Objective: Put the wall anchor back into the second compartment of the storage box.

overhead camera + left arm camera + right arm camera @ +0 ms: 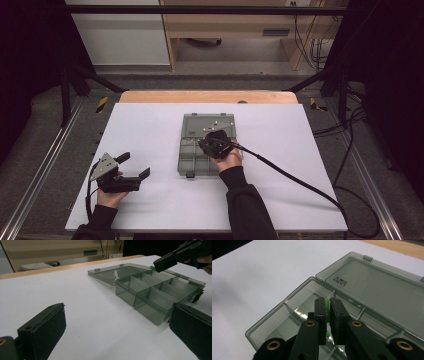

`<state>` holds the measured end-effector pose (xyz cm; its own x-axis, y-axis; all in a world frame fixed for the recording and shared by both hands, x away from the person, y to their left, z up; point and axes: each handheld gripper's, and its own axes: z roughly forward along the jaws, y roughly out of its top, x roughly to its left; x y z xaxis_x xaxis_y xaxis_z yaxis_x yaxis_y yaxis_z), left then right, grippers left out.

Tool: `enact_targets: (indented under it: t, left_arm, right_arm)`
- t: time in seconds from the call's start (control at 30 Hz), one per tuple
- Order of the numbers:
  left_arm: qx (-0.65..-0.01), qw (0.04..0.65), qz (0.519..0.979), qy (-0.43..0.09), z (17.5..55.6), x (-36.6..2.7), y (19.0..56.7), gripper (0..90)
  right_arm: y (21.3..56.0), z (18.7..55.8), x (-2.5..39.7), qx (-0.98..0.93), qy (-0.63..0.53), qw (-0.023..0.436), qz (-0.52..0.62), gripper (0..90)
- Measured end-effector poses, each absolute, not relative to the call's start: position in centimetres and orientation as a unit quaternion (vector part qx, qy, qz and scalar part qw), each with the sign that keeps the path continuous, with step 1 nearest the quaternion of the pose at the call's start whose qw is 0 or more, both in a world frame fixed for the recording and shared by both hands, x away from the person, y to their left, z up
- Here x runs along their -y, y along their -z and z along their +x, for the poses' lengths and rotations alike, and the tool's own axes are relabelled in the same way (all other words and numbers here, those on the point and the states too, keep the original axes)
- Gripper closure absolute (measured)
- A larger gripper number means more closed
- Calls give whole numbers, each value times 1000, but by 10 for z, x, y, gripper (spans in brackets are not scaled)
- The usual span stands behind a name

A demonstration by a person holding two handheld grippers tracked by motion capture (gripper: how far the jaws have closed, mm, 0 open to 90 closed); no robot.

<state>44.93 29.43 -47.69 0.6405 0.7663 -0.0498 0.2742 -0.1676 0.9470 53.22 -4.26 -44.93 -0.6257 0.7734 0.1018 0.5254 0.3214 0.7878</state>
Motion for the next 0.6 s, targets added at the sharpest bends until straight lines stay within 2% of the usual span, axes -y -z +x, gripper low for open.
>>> enact_targets:
  t: [0.6]
  left_arm:
    - [-356,536,730,-228,449,-294,477,5]
  right_arm:
    - [469,547,37,-809,-382,139,424,839]
